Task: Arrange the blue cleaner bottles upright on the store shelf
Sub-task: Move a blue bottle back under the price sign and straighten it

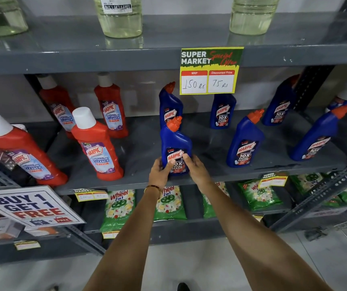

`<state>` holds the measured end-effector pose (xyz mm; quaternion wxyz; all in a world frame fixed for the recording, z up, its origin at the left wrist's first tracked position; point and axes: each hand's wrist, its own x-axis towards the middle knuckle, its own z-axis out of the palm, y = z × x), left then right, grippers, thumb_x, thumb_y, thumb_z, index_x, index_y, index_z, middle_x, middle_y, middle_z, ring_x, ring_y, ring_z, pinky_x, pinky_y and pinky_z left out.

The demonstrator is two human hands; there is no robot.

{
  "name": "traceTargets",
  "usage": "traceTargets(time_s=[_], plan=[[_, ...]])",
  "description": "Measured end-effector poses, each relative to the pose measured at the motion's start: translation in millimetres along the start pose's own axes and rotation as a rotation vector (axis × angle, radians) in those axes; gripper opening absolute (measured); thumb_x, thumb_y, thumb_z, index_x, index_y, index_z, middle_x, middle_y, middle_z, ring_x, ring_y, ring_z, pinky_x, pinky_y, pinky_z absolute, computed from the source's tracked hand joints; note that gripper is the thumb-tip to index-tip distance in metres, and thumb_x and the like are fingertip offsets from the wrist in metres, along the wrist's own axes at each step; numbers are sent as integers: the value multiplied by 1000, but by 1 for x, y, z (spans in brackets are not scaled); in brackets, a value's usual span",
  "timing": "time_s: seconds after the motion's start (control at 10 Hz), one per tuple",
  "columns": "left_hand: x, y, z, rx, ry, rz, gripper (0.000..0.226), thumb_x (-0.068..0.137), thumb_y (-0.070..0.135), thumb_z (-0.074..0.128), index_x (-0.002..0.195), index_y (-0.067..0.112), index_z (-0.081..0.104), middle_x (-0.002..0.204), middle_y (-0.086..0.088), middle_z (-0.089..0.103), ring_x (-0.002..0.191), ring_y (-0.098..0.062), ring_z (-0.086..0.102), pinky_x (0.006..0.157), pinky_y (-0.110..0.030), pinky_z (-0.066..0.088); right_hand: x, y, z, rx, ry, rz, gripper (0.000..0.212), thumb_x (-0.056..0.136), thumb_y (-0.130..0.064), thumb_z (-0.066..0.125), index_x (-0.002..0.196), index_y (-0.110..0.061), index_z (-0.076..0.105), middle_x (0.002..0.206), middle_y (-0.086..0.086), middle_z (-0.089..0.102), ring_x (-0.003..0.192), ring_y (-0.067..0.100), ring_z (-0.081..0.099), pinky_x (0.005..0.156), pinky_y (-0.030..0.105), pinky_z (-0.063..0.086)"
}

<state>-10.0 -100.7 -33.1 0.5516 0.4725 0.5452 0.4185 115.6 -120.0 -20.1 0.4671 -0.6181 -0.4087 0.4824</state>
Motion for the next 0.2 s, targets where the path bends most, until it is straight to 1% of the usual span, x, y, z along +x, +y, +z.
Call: traceTargets(time_s=[0.1,0.2], plan=[[-4,-4,-1,61,45,-19,45,86,30,61,120,3,50,122,-15,62,105,-25,59,91,-33,48,-5,2,-3,-37,-4,3,49,94,-40,45,135,-13,45,126,6,57,104,11,53,69,9,40],[-12,0,-2,86,66,-25,50,86,32,61,126,5,47,125,-11,60,110,-22,57,90,-28,44,-13,5,-6,-80,40,17,54,95,-40,44,139,-9,39,137,7,50,123,17,49,86,16,39]])
